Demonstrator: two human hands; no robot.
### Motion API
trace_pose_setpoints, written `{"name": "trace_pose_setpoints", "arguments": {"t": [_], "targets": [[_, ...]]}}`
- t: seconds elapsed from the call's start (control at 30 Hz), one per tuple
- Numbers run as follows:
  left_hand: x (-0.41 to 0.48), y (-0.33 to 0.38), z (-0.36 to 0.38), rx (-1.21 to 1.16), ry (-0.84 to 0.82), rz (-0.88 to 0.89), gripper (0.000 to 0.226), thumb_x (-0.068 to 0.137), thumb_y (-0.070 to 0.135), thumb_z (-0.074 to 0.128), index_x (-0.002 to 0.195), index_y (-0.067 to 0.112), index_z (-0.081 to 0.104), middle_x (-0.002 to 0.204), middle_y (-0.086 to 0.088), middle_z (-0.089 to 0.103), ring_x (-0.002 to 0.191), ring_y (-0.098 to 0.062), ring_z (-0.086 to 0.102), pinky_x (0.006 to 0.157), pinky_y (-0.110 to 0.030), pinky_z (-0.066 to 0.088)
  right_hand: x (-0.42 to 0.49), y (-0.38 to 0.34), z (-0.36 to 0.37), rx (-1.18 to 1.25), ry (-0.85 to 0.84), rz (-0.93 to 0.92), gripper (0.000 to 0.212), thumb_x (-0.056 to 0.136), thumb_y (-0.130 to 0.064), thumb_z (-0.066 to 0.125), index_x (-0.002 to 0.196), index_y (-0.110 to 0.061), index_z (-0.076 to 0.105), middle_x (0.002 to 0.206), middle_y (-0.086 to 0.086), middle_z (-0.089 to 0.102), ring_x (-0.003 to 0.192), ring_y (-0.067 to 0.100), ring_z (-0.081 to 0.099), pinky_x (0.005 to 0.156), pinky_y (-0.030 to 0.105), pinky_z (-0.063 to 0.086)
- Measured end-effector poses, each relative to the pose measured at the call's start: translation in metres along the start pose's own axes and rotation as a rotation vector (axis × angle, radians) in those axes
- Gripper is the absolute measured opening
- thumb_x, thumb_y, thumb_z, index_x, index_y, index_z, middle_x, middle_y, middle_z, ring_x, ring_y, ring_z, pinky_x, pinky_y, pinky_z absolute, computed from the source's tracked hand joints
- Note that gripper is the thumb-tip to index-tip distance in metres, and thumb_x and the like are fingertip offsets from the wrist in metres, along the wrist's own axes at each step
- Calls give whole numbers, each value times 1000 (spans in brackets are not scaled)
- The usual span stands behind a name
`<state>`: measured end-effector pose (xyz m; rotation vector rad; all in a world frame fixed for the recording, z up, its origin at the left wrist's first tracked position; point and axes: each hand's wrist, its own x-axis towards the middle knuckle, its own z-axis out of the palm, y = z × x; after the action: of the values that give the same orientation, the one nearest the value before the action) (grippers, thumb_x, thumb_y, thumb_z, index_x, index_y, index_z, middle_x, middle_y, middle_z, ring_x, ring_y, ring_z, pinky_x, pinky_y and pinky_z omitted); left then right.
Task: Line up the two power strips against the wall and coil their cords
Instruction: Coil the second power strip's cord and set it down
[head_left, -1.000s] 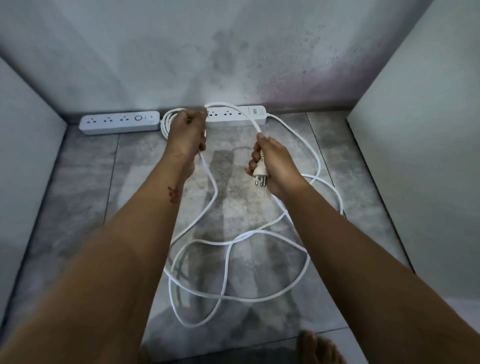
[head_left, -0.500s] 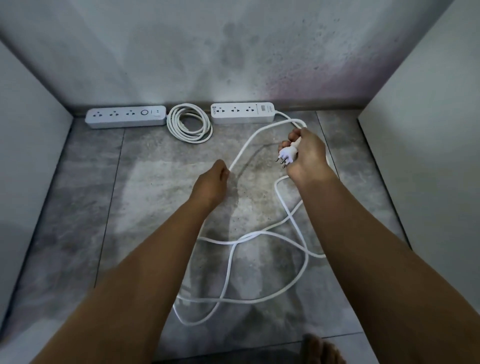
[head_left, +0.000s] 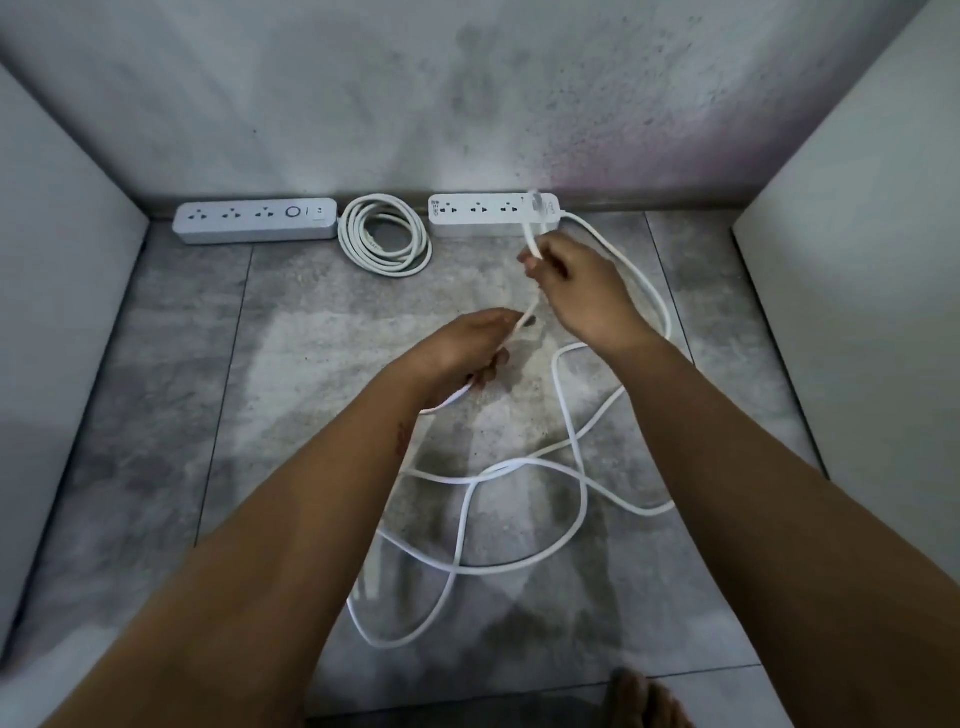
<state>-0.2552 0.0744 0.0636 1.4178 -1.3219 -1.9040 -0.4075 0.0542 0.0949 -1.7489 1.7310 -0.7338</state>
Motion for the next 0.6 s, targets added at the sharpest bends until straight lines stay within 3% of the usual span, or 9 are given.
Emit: {"name": "trace_pose_setpoints", "arguments": {"t": [0.1, 0.2, 0.3, 0.47, 0.6], "targets": [[-1, 8, -7, -282, -22, -121, 67, 96, 69, 19, 106, 20, 64, 68, -2, 49, 52, -13, 37, 52, -29, 26, -4, -8, 6, -279, -82, -179, 26, 98, -25, 49, 118, -17, 65, 108, 14, 60, 100, 30, 59, 82, 39, 49], [0, 14, -13, -352, -6, -118, 85, 83, 84, 12, 90, 17, 64, 70, -1, 51, 54, -15, 40, 53, -30, 28, -11, -11, 14, -474, -80, -326, 28, 97, -25, 50, 121, -18, 63, 106, 14, 54, 99, 33, 56, 77, 40, 48], [2, 15, -14, -322, 123, -107, 71, 86, 80, 27, 82, 18, 62, 68, 1, 52, 51, -13, 39, 51, -27, 29, -17, -9, 18, -575, -43, -418, 26, 97, -26, 51, 118, -19, 65, 105, 12, 53, 98, 33, 53, 76, 38, 40], [6, 17, -11, -297, 358, -61, 30, 94, 44, 55, 88, 15, 58, 70, -1, 58, 47, -13, 47, 47, -22, 32, -24, -1, 23, -669, 169, -483, 26, 88, -20, 63, 111, -27, 71, 92, 9, 54, 87, 33, 52, 74, 41, 41], [8, 22, -5, -324, 437, 12, 29, 90, 41, 62, 102, 17, 52, 74, 0, 62, 52, -15, 55, 50, -24, 35, -27, 2, 25, -735, 226, -398, 32, 86, -14, 63, 113, -31, 67, 87, 3, 62, 88, 29, 56, 76, 39, 36]]}}
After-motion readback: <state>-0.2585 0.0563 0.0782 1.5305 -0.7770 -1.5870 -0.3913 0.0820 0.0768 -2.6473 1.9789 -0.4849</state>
